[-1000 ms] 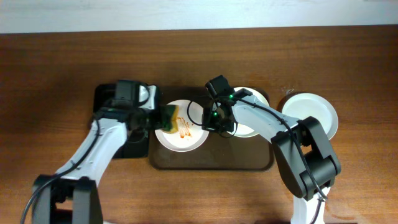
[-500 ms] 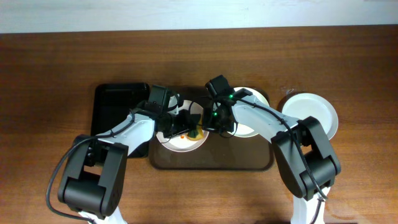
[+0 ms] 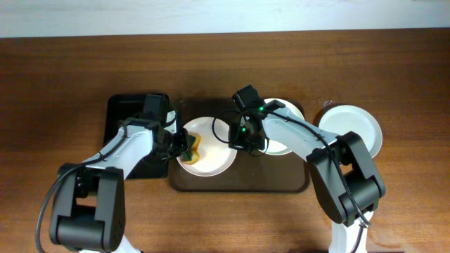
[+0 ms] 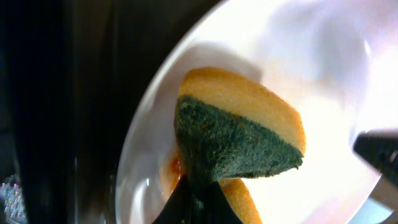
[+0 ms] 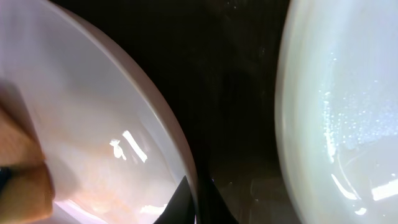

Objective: Clean dirty plates on tray and stack at the side

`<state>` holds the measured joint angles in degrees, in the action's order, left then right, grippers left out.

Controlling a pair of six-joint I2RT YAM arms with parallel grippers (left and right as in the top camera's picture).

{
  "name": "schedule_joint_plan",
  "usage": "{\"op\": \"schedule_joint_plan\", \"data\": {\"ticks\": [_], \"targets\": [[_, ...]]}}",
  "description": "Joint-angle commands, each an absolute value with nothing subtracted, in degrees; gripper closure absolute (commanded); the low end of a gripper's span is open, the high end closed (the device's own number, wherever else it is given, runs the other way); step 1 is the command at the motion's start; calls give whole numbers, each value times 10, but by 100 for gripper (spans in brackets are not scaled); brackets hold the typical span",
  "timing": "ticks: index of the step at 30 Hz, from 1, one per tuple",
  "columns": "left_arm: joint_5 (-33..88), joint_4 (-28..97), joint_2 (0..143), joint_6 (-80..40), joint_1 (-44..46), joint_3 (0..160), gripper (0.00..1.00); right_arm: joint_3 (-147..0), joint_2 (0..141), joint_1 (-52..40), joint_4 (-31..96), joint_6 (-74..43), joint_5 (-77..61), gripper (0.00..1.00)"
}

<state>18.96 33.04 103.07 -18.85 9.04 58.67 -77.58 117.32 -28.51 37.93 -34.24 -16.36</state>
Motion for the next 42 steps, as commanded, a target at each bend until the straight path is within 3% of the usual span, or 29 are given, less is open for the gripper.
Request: {"op": "schedule_joint_plan", "data": {"ticks": [1, 6, 12, 23, 28, 36, 39, 42], "targets": [[166, 354, 973, -93, 92, 604, 100, -771, 1188, -289, 388, -333, -143, 96], [116, 350, 879, -94, 75, 635, 100, -785, 1179, -289, 391, -317, -139, 96], [55, 359, 873, -96, 37, 632, 100, -843, 1118, -289, 487, -278, -32, 96], [55, 352, 965, -95, -40, 627, 100, -883, 956, -289, 646, -212, 312, 96], [55, 349, 968, -95, -40, 627, 100, -883, 952, -295, 646, -209, 322, 96], [55, 350, 968, -95, -40, 627, 100, -883, 952, -410, 627, -204, 451, 96], [55, 350, 968, -95, -40, 627, 100, -883, 952, -392, 622, -249, 433, 96], [55, 352, 968, -95, -40, 627, 100, -883, 952, -309, 622, -290, 348, 96]]}}
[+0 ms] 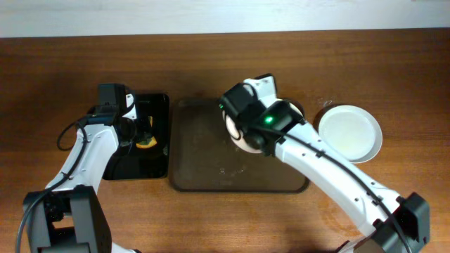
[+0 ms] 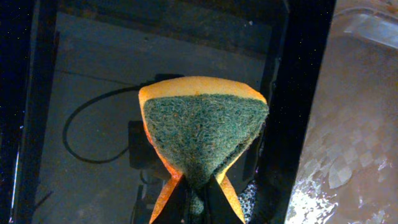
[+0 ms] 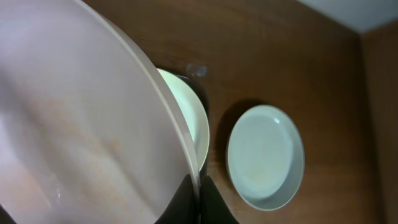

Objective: Clean dirty plates on tray and stack at the side

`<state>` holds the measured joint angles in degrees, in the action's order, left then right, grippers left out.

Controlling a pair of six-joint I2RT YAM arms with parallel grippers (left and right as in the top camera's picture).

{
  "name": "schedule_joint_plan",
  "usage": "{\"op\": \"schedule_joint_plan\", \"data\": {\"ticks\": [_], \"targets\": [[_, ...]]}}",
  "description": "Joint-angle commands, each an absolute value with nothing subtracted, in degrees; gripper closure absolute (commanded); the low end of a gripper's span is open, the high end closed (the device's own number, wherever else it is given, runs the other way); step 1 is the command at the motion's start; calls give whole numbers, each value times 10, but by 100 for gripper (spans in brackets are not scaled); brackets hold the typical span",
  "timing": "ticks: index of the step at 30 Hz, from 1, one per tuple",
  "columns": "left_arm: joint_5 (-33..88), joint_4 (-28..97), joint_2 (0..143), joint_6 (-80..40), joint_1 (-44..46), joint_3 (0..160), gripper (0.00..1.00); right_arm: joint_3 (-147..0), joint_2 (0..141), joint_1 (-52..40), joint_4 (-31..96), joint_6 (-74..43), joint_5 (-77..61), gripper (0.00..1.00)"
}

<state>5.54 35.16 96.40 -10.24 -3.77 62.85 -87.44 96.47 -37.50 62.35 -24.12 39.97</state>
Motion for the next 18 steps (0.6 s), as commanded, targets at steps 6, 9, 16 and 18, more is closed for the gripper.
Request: {"op": "schedule_joint_plan", "data": {"ticks": [6, 9, 16, 18], "targets": [[55, 353, 968, -95, -40, 627, 100, -883, 952, -33, 631, -294, 119, 96], [55, 353, 968, -95, -40, 627, 100, -883, 959, 84, 639, -289, 67, 96], [55, 355, 968, -95, -40, 627, 100, -850, 1014, 221, 632, -288, 56, 96], [55, 354, 968, -95, -40, 627, 100, -804, 1019, 232, 595, -250, 49, 96]]}}
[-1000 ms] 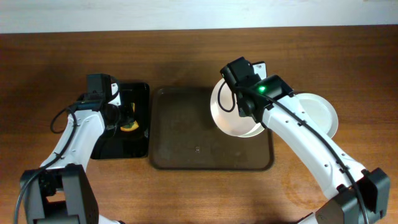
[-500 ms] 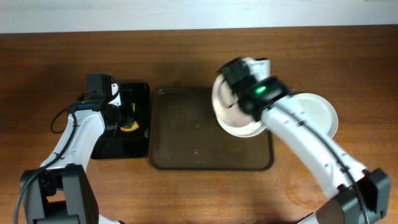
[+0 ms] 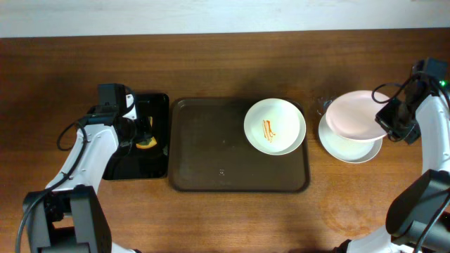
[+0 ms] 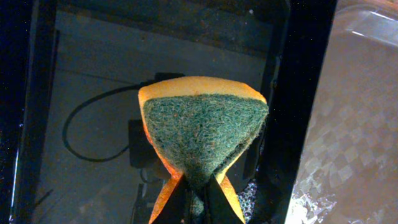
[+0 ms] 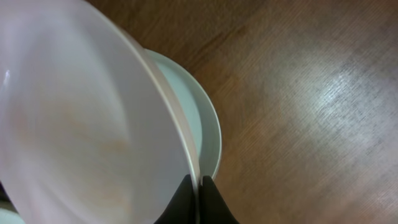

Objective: Clean dirty plates on tray and stack at the side

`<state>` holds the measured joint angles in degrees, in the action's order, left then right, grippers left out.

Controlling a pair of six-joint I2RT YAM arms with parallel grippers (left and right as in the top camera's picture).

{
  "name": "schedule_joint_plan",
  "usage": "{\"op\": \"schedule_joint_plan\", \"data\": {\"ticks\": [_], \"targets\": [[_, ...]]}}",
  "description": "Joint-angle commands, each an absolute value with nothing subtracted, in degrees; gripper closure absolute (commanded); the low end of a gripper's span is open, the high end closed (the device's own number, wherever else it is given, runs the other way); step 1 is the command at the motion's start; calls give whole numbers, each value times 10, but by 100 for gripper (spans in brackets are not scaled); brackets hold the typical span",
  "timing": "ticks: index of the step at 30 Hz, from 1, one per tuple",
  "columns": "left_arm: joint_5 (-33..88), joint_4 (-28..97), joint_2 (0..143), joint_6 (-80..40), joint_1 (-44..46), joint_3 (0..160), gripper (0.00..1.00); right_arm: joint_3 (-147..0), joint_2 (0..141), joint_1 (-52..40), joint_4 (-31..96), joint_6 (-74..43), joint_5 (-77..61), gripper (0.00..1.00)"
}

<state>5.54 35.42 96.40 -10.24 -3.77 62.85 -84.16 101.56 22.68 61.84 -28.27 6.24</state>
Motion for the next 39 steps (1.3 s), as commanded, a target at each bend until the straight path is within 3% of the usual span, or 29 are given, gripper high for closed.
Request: {"op": "schedule_joint_plan", "data": {"ticks": [1, 4, 6, 8, 13, 19, 24, 32, 39], "targets": [[55, 354, 968, -95, -40, 627, 100, -798, 1019, 231, 590, -249, 49, 96], [55, 355, 968, -95, -40, 627, 100, -787, 1020, 231, 582, -249, 47, 94], [55, 355, 968, -95, -40, 627, 100, -788, 1020, 231, 582, -249, 39, 62], [55, 354, 968, -95, -40, 627, 100, -788, 1020, 231, 585, -184, -83, 54], [55, 355, 968, -95, -40, 627, 100, -787, 1020, 185, 615, -96, -282, 53], [55, 355, 968, -95, -40, 627, 100, -772, 1020, 48, 624, -170, -202, 60], [55, 355, 968, -95, -40, 627, 100, -695, 1020, -33, 546, -231, -167, 61], [55, 355, 968, -95, -40, 627, 100, -613, 1020, -90, 418, -295, -98, 62], [55, 355, 968, -95, -40, 627, 100, -583, 1020, -109, 386, -310, -96, 80]]}}
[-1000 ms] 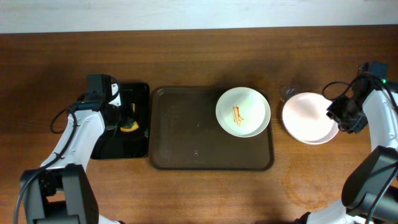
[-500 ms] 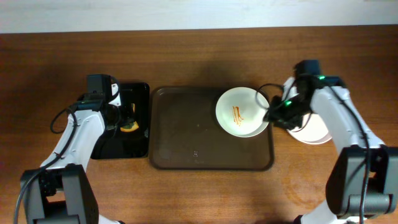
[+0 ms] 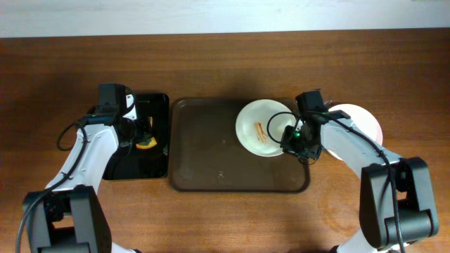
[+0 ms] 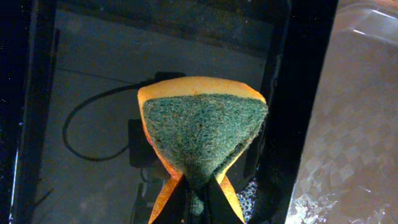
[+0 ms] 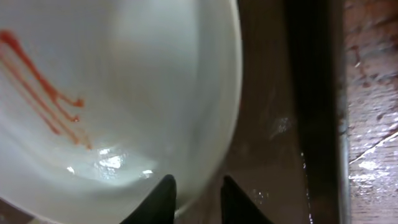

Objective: Clean dirty plates on tray and stack at the side

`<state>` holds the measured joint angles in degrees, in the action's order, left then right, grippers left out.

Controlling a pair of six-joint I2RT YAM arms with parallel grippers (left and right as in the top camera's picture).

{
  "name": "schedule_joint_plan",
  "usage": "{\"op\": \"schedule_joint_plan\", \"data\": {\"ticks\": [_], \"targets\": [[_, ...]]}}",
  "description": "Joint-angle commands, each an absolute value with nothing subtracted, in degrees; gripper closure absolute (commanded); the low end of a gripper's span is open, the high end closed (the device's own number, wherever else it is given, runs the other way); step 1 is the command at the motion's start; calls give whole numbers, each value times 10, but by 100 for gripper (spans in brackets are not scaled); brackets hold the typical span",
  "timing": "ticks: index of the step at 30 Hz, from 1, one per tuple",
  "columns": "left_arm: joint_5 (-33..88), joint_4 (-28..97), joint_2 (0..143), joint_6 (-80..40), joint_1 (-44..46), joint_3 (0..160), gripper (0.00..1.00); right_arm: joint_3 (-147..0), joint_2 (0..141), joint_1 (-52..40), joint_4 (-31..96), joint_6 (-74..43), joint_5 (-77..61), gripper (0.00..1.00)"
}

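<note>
One dirty white plate [image 3: 261,128] with a red streak [image 5: 43,93] lies on the brown tray [image 3: 211,165]. My right gripper [image 3: 296,138] is open, its two fingers on either side of the plate's right rim [image 5: 233,93]. The stack of clean plates [image 3: 365,121] sits on the table right of the tray, partly behind the right arm. Over the black bin [image 3: 140,165] my left gripper [image 4: 198,200] is shut on a folded yellow and green sponge [image 4: 202,137].
The tray's raised right edge [image 5: 311,124] runs close beside the right fingers, with bare wood [image 5: 373,93] beyond it. A dark cable loop [image 4: 81,134] lies in the black bin under the sponge.
My right gripper held a wiped plate over the stack at the right. That plate now lies on the stack, and the gripper is open at the dirty plate's rim. The dirty plate sits slightly further left.
First my left gripper pressed the sponge into a plate on the tray while my right gripper held its rim. Then the sponge was over the black bin and the plate was lifted. It hung over the side stack, and now rests there.
</note>
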<state>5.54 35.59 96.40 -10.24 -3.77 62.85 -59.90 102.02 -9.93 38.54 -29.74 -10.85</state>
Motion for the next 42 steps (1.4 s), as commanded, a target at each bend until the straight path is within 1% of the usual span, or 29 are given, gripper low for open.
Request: {"op": "schedule_joint_plan", "data": {"ticks": [1, 4, 9, 11, 14, 17, 20, 25, 30, 35, 39, 42], "targets": [[55, 355, 968, -95, -40, 627, 100, -580, 1020, -111, 385, -310, -96, 82], [56, 354, 967, -95, -40, 627, 100, -578, 1020, -125, 385, -310, -98, 92], [81, 339, 960, -61, -40, 635, 100, -578, 1020, -168, 355, -310, -101, 94], [145, 339, 952, -46, -39, 643, 100, -578, 1020, -184, 335, -310, -101, 94], [296, 333, 942, -29, -27, 646, 100, -578, 1020, -197, 294, -342, -101, 94], [364, 337, 942, -48, 8, 646, 100, -578, 1020, -197, 276, -357, -101, 94], [367, 335, 950, -100, 64, 646, 100, -578, 1020, -197, 279, -357, -101, 93], [367, 305, 987, -151, 144, 645, 100, -578, 1020, -197, 283, -357, -101, 93], [367, 248, 1051, -244, 222, 646, 100, -578, 1020, -197, 289, -356, -101, 93], [366, 179, 1090, -278, 276, 645, 100, -578, 1020, -197, 289, -356, -101, 94], [283, 170, 1107, -315, 305, 645, 100, -578, 1020, -197, 294, -356, -101, 93], [224, 170, 1120, -326, 309, 646, 100, -578, 1020, -197, 296, -356, -101, 94]]}}
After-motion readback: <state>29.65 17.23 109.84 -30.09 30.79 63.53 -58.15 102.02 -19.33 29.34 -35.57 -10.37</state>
